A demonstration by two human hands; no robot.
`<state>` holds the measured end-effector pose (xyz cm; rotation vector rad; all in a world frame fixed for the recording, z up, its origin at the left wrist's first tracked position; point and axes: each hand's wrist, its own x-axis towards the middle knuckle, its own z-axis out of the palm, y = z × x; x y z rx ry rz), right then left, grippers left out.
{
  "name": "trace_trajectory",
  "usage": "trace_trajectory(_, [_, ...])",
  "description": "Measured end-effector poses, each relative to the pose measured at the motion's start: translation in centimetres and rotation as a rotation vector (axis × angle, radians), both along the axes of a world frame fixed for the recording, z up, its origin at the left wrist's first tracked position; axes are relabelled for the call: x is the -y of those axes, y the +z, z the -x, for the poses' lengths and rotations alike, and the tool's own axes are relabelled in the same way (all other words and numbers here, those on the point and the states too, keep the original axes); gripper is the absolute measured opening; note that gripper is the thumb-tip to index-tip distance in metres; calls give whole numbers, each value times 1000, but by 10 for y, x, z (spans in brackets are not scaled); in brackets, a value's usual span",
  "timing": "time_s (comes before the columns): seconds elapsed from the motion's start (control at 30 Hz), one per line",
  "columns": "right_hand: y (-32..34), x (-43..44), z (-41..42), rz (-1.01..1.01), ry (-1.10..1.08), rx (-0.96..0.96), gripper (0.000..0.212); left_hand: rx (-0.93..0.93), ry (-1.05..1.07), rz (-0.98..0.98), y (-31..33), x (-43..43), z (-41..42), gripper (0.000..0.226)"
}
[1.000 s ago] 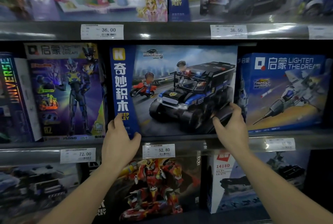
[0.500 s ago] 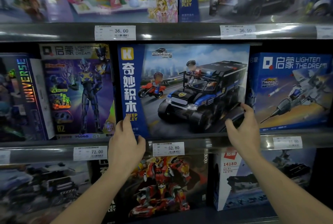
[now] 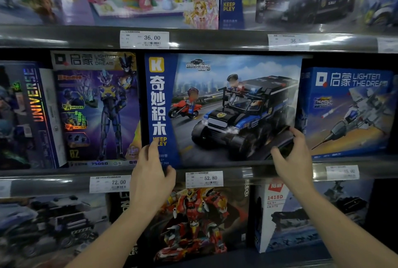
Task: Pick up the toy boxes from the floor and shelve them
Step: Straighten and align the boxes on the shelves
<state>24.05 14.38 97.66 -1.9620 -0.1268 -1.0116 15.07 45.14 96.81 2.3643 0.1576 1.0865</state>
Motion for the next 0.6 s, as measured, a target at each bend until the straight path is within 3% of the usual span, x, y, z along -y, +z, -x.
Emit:
trace_trajectory(0.4, [0, -1, 9, 90, 4, -59, 79, -3, -102, 25, -1, -7, 7, 75])
trace_trajectory(0.6, [3, 9, 19, 164, 8, -138, 73, 9, -163, 45, -3, -13, 9, 71])
